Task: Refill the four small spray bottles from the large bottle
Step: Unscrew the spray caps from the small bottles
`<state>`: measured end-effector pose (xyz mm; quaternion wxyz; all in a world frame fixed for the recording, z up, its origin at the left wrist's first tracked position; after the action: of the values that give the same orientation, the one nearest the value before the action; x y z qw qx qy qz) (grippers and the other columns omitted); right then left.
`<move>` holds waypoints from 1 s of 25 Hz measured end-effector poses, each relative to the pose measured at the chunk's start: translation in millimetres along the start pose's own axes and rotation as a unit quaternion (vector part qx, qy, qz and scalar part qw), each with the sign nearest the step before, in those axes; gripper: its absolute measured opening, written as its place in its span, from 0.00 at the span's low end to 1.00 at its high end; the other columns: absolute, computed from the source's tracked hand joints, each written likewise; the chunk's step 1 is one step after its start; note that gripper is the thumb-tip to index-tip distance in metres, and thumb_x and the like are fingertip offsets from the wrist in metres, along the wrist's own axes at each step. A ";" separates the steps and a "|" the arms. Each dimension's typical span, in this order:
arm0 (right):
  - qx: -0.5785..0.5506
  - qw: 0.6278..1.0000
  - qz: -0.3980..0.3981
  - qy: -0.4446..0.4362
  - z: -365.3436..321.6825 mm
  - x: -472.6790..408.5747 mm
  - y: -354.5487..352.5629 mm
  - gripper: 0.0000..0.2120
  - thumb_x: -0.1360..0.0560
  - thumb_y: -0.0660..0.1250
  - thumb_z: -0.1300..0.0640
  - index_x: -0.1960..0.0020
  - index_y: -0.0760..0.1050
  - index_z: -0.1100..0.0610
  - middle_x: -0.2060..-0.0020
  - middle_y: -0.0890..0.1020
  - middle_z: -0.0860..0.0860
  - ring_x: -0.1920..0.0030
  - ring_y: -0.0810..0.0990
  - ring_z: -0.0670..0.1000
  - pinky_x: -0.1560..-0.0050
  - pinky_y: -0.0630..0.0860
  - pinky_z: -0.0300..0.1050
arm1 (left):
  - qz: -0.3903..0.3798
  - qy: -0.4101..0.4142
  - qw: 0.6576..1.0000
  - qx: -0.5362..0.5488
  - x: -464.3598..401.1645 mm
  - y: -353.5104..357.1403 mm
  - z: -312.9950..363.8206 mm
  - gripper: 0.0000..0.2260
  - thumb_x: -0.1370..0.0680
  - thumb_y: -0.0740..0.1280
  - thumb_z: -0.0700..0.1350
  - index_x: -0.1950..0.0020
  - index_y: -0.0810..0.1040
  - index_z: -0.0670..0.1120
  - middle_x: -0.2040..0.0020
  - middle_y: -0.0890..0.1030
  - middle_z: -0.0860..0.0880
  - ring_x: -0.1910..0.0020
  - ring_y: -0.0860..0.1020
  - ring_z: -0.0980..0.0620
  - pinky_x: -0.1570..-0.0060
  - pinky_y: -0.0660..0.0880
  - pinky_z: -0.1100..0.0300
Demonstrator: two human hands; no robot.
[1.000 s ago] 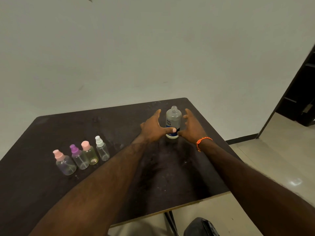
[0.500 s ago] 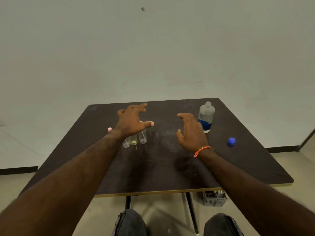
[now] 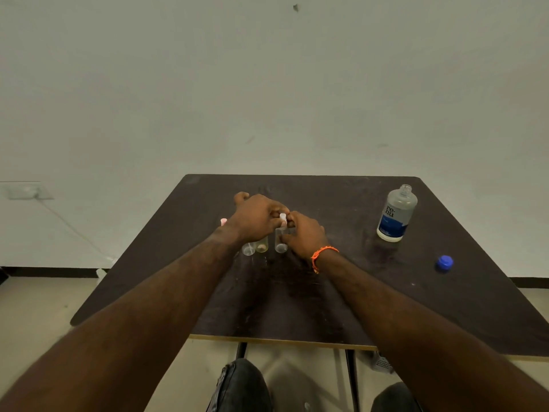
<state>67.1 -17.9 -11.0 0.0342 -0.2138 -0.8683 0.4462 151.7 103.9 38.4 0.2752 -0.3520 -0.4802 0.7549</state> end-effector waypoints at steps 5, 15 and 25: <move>-0.021 1.000 0.006 0.011 20.1 32.4 -26.2 0.13 0.28 0.71 0.46 0.47 0.74 0.47 0.54 0.80 0.43 0.49 0.80 0.52 0.45 0.75 0.59 | -0.003 0.026 0.999 0.038 9.2 7.9 33.7 0.08 0.21 0.70 0.53 0.43 0.85 0.60 0.51 0.86 0.61 0.44 0.78 0.60 0.39 0.55 0.50; -0.042 0.998 0.011 0.043 60.6 101.1 -74.3 0.32 0.31 0.79 0.55 0.32 0.69 0.51 0.41 0.83 0.54 0.43 0.82 0.53 0.39 0.78 0.51 | -0.083 0.074 0.986 0.123 47.8 51.6 94.0 0.28 0.29 0.71 0.49 0.28 0.76 0.58 0.43 0.86 0.58 0.38 0.79 0.55 0.31 0.62 0.45; 0.004 0.999 -0.037 0.020 57.5 96.6 -70.5 0.20 0.27 0.74 0.47 0.40 0.72 0.52 0.42 0.82 0.52 0.44 0.80 0.51 0.42 0.78 0.49 | -0.003 0.019 0.980 0.198 56.5 89.5 83.7 0.17 0.27 0.75 0.58 0.39 0.83 0.58 0.48 0.86 0.60 0.44 0.80 0.60 0.39 0.62 0.47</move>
<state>-58.9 -58.8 -2.5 0.0687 -0.1899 -0.8730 0.4439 44.2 67.4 -34.5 0.3504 -0.3034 -0.3174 0.8273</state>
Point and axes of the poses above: each hand's wrist, its own x-axis away from the middle knuckle, its own y-axis out of the palm, z = x × y, the point moved 4 cm from there along -x, towards the middle knuckle
